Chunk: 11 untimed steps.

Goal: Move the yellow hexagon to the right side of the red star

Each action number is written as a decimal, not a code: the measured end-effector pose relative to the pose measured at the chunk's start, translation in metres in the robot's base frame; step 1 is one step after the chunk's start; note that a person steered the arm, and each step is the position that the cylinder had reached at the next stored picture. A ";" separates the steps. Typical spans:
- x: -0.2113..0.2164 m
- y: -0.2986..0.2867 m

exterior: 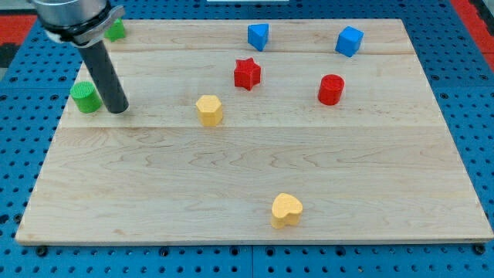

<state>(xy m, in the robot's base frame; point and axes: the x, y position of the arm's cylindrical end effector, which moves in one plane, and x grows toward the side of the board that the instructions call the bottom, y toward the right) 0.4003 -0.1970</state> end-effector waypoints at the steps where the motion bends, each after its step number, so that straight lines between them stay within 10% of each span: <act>1: -0.016 0.000; 11: -0.017 0.048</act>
<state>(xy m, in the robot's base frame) 0.3835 -0.1486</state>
